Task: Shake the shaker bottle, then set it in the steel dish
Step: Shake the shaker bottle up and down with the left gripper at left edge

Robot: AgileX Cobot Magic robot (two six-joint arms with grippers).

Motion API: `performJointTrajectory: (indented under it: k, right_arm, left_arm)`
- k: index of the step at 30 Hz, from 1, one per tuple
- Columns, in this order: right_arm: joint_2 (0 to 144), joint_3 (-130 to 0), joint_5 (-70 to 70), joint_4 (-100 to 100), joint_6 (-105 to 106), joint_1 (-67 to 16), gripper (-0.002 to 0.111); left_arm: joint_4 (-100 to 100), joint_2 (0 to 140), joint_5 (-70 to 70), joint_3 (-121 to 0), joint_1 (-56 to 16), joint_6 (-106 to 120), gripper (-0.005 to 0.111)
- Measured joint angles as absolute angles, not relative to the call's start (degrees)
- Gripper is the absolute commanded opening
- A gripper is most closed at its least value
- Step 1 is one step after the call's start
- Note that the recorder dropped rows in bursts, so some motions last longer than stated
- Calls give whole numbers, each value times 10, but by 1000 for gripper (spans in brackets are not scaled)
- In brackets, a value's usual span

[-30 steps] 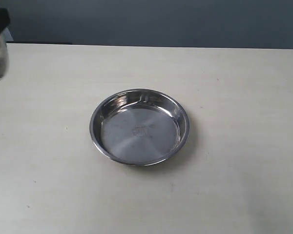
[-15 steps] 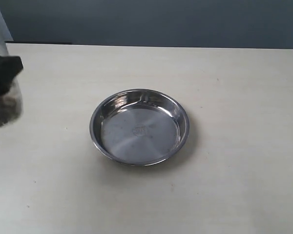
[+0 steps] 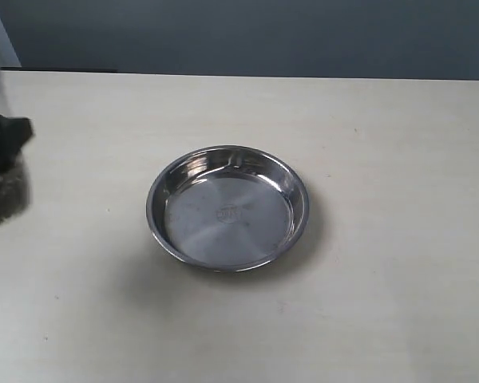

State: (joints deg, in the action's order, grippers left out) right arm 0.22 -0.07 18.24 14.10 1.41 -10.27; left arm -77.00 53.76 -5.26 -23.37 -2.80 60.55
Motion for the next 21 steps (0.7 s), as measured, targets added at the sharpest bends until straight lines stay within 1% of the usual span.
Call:
performJointTrajectory:
  k: [2, 3, 4, 5, 6, 8, 9, 12, 14, 17, 21]
  right_arm:
    - [2, -1, 182, 141, 14, -103, -1]
    - [2, -1, 182, 141, 14, -103, -1]
    - [2, -1, 182, 141, 14, -103, -1]
    - [2, -1, 182, 141, 14, -103, -1]
    - [2, -1, 182, 141, 14, -103, -1]
    - [2, -1, 182, 141, 14, -103, -1]
    - [2, -1, 182, 141, 14, -103, -1]
    - [2, -1, 182, 141, 14, -103, -1]
    - [2, -1, 182, 141, 14, -103, -1]
    - [2, -1, 182, 141, 14, -103, -1]
    - [2, -1, 182, 141, 14, -103, -1]
  left_arm:
    - [-760, 538, -79, -235, -20, 571, 0]
    - [-728, 538, -55, -238, -20, 562, 0]
    - [-652, 538, 16, -246, -22, 551, 0]
    - [-621, 538, 41, -247, -24, 541, 0]
    - [-601, 538, 25, -241, -25, 520, 0]
    - [-655, 539, -86, -231, -23, 457, 0]
    - [-667, 539, -99, -232, -22, 443, 0]
    - [-505, 539, 0, -242, -38, 411, 0]
    - [-487, 540, -27, -231, -36, 358, 0]
    - [-518, 540, -90, -225, -32, 281, 0]
    - [-394, 540, -57, -230, -64, 249, 0]
